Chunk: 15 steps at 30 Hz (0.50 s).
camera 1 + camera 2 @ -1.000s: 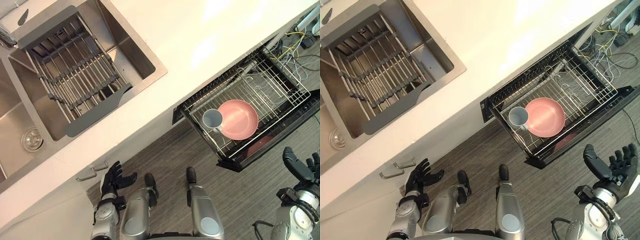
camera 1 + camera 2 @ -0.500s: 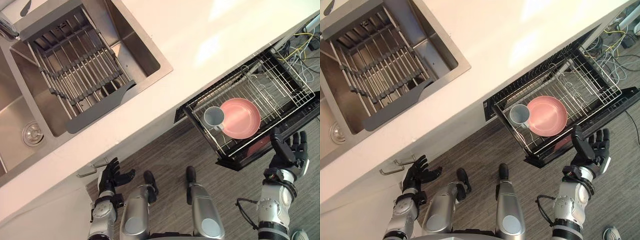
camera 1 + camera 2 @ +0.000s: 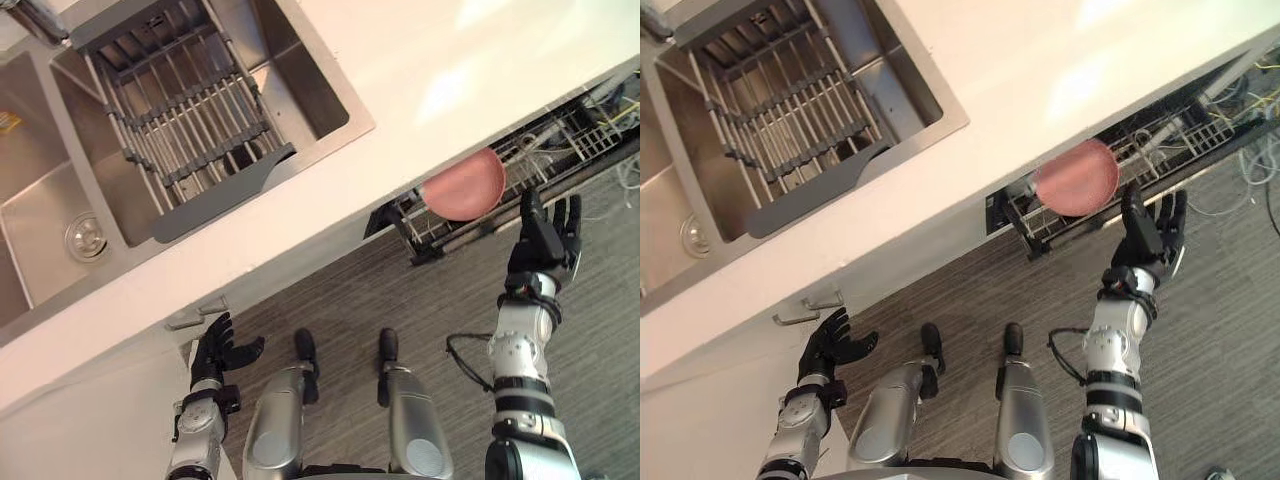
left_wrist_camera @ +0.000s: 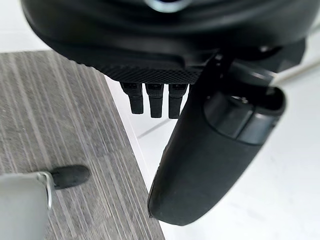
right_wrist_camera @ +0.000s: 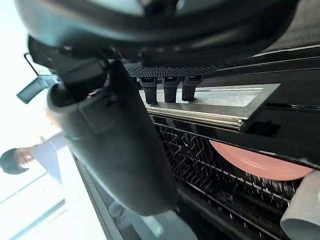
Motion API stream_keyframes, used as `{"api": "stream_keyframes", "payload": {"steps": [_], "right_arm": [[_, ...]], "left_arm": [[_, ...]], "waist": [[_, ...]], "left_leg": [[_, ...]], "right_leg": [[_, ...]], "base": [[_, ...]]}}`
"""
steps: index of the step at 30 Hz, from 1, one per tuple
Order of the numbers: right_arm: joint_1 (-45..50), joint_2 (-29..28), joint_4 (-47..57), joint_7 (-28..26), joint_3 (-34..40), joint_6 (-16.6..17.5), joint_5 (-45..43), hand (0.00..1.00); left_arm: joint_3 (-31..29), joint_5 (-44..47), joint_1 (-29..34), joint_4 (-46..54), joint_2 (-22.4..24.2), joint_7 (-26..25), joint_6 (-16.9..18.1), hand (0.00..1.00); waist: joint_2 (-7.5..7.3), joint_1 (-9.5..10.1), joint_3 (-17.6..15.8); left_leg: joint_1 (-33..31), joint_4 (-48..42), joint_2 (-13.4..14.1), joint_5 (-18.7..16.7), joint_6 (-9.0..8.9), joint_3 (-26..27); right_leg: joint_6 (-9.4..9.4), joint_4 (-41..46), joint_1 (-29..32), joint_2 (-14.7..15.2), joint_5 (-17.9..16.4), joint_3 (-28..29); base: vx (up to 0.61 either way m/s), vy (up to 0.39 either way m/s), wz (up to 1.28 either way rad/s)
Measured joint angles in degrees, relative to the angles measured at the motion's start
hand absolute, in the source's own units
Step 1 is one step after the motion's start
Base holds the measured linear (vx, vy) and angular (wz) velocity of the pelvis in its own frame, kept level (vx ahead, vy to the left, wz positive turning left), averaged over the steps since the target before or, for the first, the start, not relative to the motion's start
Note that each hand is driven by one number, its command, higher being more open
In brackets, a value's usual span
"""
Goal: Walk over to the sink, pick up the cup, carry it to the dishwasher, place the cup inside the dishwasher, then close the dishwasher door
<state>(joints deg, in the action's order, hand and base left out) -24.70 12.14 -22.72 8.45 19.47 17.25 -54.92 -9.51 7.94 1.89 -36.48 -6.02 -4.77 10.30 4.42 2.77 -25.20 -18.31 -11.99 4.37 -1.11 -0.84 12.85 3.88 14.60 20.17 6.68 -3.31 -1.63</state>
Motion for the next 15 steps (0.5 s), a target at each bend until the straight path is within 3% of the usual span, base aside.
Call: {"api": "stream_keyframes", "payload": {"steps": [6, 15], "right_arm": [[-8.0, 4.1, -5.8, 0.3, -5.1, -0.4, 0.5, 0.9], [-10.2, 7.0, -11.2, -2.4, -11.0, -3.6, 6.2, 0.9]], "left_arm": [[0.0, -0.1, -0.1, -0.4, 0.0, -0.1, 0.0, 0.9], [0.0, -0.1, -1.3, -1.8, -0.3, -0.1, 0.0, 0.9]], "waist": [[1.51, 1.19, 0.0], [1.64, 0.77, 0.0]], "left_leg": [[-0.7, 1.7, -0.5, 1.8, -0.04, -2.2], [-0.6, 2.2, -0.9, 1.8, -0.05, -4.9]], "right_leg": [[-0.16, -2.2, -0.3, 0.1, 1.4, -1.5], [-0.15, -6.2, -2.0, -0.4, 4.8, -1.5]], "base": [[-0.01, 0.0, 0.12], [-0.04, 0.017, -0.01]]}}
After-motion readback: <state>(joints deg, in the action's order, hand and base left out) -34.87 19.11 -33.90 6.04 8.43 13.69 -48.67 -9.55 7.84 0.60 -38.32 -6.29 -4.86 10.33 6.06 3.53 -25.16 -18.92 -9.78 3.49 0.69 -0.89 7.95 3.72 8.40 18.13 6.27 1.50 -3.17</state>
